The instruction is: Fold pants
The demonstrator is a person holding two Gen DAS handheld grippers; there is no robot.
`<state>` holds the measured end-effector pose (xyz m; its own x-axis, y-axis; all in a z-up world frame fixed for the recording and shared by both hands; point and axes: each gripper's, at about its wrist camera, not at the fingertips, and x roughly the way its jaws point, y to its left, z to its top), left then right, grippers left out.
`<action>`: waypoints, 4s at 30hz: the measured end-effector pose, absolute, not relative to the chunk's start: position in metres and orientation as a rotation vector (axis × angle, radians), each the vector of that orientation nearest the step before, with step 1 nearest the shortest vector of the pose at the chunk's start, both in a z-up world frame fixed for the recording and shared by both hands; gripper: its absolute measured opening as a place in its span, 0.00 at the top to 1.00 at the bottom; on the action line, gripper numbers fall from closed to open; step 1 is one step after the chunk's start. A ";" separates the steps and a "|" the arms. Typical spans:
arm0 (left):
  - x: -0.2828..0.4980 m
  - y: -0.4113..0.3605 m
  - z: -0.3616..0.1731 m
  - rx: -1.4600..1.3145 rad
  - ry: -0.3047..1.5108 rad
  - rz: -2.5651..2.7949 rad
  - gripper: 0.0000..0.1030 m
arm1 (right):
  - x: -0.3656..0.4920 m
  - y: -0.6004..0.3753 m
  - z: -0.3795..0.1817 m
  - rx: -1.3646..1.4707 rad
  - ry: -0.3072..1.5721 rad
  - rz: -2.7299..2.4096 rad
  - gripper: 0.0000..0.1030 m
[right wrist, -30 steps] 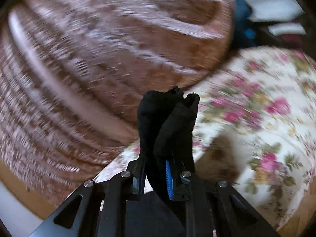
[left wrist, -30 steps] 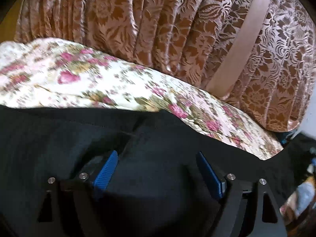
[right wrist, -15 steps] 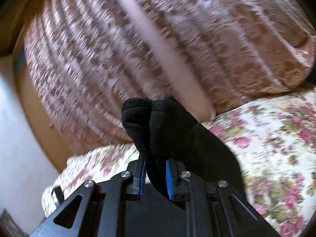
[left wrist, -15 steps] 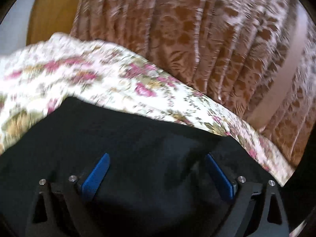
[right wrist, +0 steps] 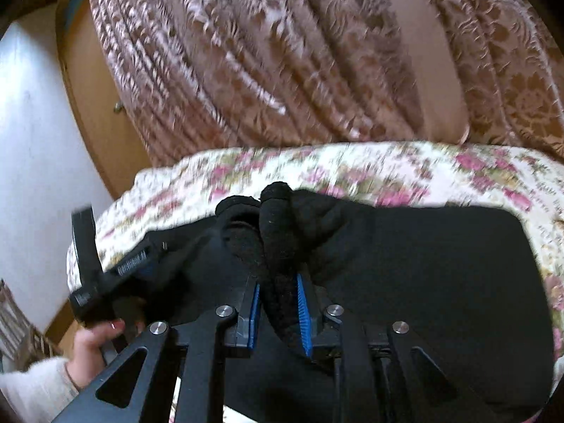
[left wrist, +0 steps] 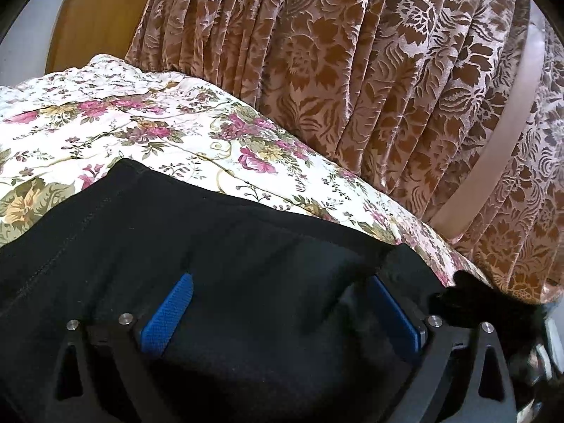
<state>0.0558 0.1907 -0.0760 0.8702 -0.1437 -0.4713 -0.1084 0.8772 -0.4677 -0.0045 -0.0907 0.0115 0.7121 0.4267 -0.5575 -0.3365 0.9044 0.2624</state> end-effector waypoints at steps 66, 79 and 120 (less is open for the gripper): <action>0.003 0.142 -0.058 -0.597 0.658 -0.224 0.34 | 0.080 -0.217 -0.003 0.167 0.640 0.272 0.54; -0.072 0.251 -0.068 -0.842 0.472 0.015 0.17 | 0.078 -0.220 -0.003 0.192 0.625 0.281 0.54; -0.023 0.301 -0.116 -0.983 0.477 0.053 0.86 | 0.078 -0.218 -0.004 0.185 0.628 0.273 0.54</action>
